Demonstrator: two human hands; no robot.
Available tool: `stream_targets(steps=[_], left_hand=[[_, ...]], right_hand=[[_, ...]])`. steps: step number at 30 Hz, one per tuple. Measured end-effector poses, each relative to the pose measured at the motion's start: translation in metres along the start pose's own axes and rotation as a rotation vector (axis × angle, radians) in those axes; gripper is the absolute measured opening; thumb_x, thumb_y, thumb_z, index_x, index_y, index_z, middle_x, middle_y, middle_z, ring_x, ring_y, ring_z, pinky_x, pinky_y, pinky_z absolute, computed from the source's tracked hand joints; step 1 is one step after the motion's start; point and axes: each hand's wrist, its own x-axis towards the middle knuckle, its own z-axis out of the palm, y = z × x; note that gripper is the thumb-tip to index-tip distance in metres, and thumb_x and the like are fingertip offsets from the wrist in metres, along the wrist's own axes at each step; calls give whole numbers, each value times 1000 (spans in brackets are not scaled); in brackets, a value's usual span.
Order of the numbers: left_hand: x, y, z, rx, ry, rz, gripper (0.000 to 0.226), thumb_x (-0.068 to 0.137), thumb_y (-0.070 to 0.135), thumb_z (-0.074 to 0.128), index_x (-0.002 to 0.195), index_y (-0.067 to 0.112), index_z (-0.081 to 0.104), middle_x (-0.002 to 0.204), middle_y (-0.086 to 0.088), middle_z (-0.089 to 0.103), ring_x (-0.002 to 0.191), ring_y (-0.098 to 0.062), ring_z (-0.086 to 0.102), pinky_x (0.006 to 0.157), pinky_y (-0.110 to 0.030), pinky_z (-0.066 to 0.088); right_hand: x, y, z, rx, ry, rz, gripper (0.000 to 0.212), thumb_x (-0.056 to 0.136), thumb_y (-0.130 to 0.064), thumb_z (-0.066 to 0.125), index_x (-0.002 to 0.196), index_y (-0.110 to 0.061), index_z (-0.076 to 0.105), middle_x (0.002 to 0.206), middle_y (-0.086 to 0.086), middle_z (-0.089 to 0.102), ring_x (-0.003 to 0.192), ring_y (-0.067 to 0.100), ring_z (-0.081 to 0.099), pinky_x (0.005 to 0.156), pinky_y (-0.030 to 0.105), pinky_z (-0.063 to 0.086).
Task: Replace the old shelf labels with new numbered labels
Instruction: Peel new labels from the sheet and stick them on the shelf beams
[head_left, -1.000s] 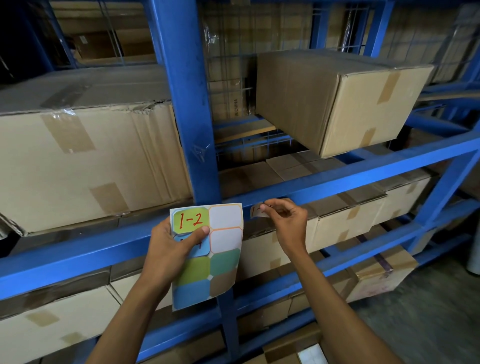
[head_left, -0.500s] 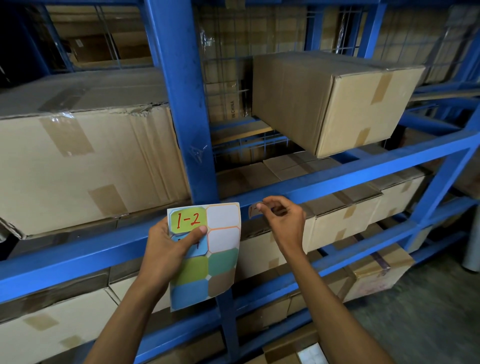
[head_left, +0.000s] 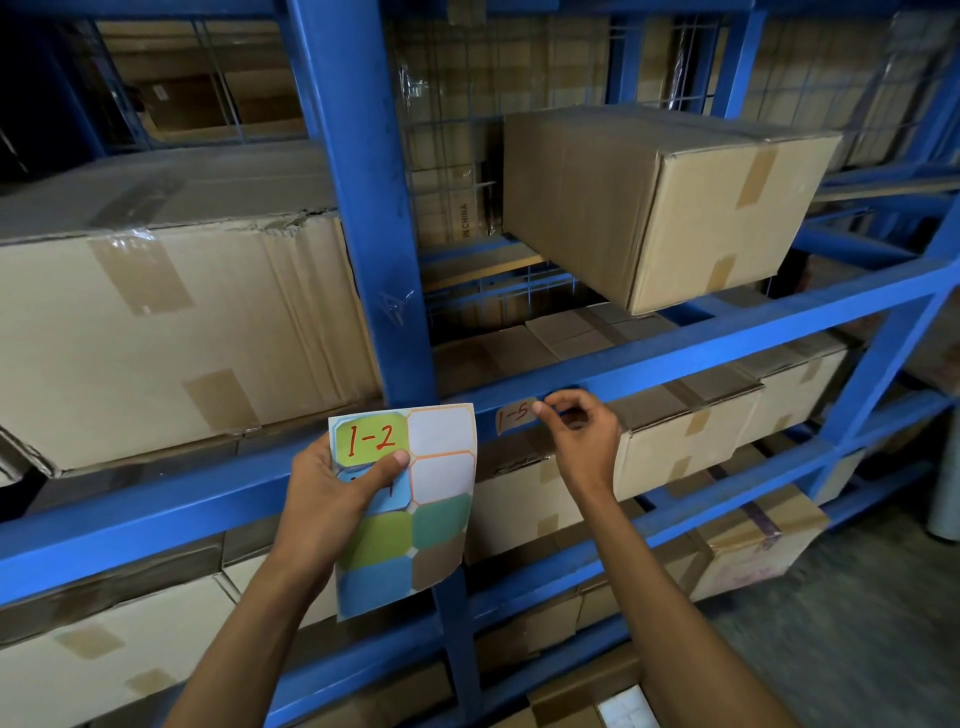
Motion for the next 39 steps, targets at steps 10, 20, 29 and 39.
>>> stream_targets(steps=[10,20,29,39], left_hand=[[-8,5,-1,-8,8,0,16,78,15,80,90,22,73,81,14,79,73,-3,74,52,-13,53],[-15,3,-14,12,44,-14,18,76,17,81,91,23,73,81,13,79,75,-4,75,58,-17,54],[-14,2,-25,-26,15,-35,20,75,19,81,93,20,73,85,11,80,75,-8,76,57,-18,55],[-7,5,-65,-62,-81,-3,16,77,13,80,91,18,74,83,12,80,72,-3,74,57,-14,54]], right_hand=[[-20,8,16,-47,-50,-57,43,72,-9,83,100,-19,52,110,-1,47,99,14,54,81,21,52],[-30,-4,34,-173,-16,-21,62,66,-31,85,109,-16,43,119,6,40,107,26,49,83,43,53],[-15,-16,27,-69,-9,125,72,56,-47,91,99,-16,42,100,-6,41,94,21,49,79,34,48],[-43,-43,27,35,-24,205,47,76,-26,83,99,-18,43,97,1,46,89,16,49,81,32,48]])
